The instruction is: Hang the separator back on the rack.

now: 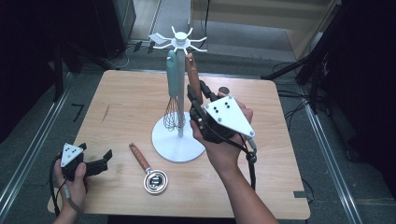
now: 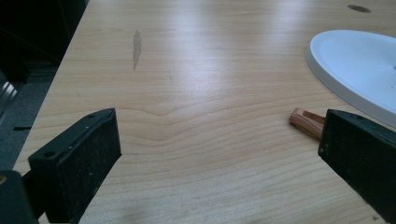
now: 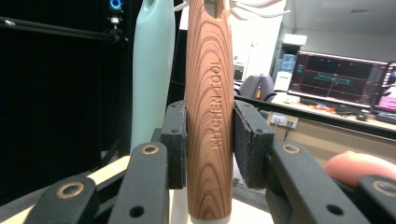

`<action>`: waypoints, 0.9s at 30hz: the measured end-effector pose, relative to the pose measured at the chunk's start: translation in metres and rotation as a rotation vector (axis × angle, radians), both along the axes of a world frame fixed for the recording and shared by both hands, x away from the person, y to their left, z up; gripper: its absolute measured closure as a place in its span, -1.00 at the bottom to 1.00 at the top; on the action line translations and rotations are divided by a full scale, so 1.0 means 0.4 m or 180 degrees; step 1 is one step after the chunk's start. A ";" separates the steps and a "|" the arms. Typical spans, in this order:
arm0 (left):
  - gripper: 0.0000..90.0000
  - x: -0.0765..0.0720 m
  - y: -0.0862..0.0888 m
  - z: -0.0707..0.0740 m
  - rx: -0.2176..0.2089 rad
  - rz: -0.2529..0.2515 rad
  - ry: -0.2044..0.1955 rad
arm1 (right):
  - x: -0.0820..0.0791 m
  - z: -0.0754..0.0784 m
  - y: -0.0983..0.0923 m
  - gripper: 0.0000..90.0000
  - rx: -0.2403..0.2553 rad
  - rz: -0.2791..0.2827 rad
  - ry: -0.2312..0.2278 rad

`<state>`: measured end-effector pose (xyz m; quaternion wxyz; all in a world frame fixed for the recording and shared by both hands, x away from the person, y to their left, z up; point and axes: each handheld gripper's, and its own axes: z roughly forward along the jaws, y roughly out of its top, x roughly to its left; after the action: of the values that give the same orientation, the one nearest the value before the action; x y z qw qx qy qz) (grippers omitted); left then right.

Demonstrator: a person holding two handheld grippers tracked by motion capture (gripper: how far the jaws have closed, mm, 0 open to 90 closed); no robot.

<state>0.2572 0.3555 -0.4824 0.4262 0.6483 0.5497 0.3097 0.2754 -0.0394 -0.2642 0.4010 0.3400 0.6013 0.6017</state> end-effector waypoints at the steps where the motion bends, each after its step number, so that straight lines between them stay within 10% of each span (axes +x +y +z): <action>1: -1.00 0.000 0.000 0.000 0.0001 -0.0001 0.0001 | 0.002 0.000 -0.001 0.53 0.0014 0.0037 0.0015; 9: -1.00 0.000 0.000 0.000 0.0007 -0.0001 0.0004 | 0.001 0.002 -0.006 0.37 0.0113 0.0200 -0.0001; 16: -1.00 0.000 0.000 0.000 0.0009 -0.0003 0.0007 | -0.003 0.020 -0.023 0.93 0.0262 0.0264 -0.0090; 27: -1.00 0.000 0.001 0.000 -0.0001 -0.0004 0.0006 | 0.026 0.042 -0.034 1.00 0.0358 0.0426 -0.0258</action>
<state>0.2573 0.3557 -0.4823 0.4260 0.6488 0.5497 0.3088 0.2857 -0.0529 -0.2474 0.3642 0.2965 0.5712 0.6732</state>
